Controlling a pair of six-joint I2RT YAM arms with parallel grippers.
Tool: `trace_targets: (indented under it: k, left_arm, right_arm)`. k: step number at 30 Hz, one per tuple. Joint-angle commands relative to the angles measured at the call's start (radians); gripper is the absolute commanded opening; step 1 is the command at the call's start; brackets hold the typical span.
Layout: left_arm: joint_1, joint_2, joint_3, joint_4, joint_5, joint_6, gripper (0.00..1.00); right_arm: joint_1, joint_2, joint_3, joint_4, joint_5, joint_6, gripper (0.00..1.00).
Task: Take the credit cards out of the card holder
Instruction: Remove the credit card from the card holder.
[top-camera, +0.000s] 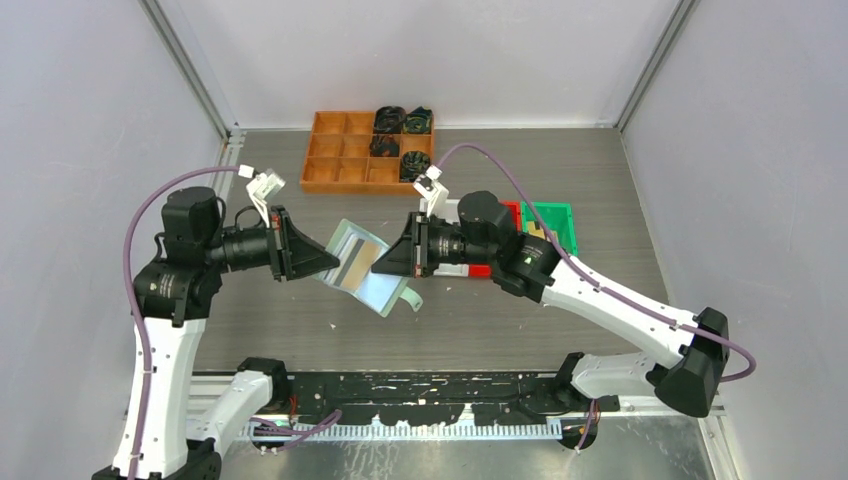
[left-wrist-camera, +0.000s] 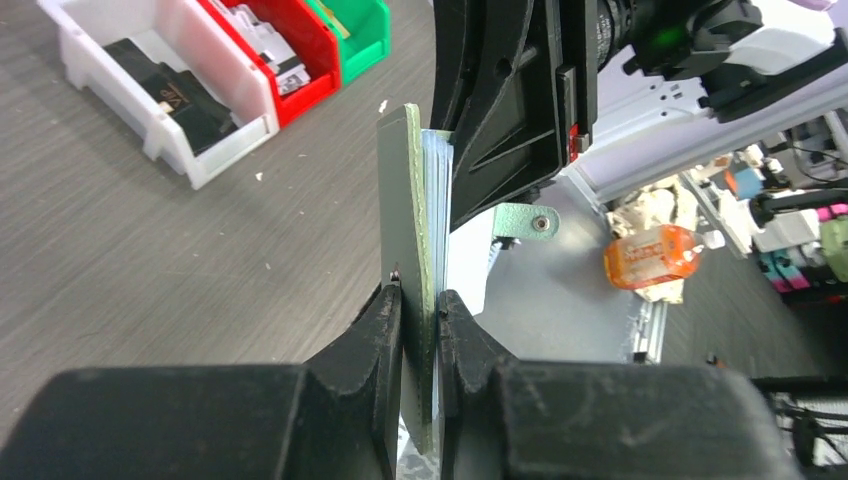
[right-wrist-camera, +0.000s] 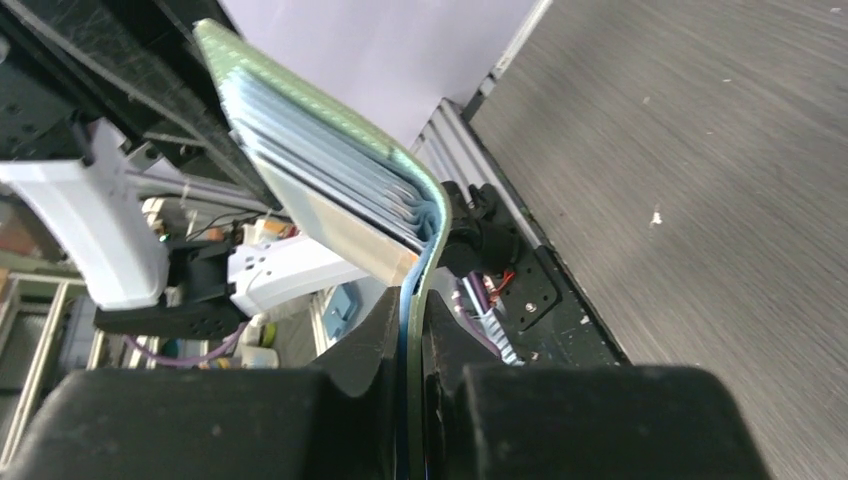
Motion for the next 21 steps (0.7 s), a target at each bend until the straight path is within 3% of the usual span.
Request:
trace_targets:
  k: [1,4,9,21]
  left_arm:
    - [0.003,-0.031,0.019,0.018,-0.049,0.096,0.00]
    - [0.004,-0.055,0.016,-0.013,-0.086,0.167,0.00]
    - [0.004,-0.088,-0.009,-0.034,-0.123,0.232,0.00]
    - [0.003,-0.131,-0.035,0.020,-0.168,0.221,0.00]
  right_arm:
    - [0.018,0.021,0.092,-0.106,0.168,-0.053,0.05]
    - [0.018,0.045,0.107,-0.121,0.229,-0.041,0.05]
    - [0.019,0.068,0.090,0.004,0.181,0.013,0.05]
    - [0.020,0.119,0.123,0.060,0.213,0.060,0.01]
